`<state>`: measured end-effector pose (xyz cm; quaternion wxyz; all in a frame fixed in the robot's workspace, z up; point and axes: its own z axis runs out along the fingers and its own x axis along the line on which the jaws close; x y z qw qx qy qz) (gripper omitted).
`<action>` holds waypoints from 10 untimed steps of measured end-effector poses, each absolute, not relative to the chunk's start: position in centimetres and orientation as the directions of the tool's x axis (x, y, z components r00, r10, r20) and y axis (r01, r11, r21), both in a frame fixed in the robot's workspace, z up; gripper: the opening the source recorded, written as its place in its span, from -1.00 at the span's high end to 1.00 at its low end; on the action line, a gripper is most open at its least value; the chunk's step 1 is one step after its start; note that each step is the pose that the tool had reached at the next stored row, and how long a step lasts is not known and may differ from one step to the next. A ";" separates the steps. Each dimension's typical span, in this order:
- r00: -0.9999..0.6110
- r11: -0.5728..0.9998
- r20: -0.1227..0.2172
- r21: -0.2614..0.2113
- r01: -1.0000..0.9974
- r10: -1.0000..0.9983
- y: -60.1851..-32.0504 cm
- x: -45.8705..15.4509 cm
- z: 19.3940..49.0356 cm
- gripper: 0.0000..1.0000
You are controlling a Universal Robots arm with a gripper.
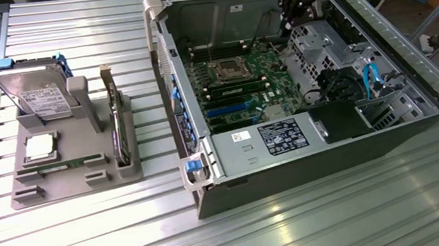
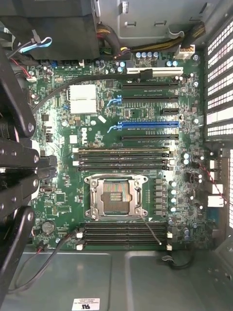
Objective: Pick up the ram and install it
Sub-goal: 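Press down the ram until it locks into place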
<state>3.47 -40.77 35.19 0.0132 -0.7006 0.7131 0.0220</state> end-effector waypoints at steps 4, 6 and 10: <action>-0.018 0.017 -0.049 0.013 -1.000 -0.999 -40.8 3.5 34.6 0.79; -0.018 0.017 -0.049 0.013 -1.000 -0.999 -40.8 3.5 34.4 0.79; -0.018 0.017 -0.048 0.013 -1.000 -0.999 -40.8 3.5 33.9 0.79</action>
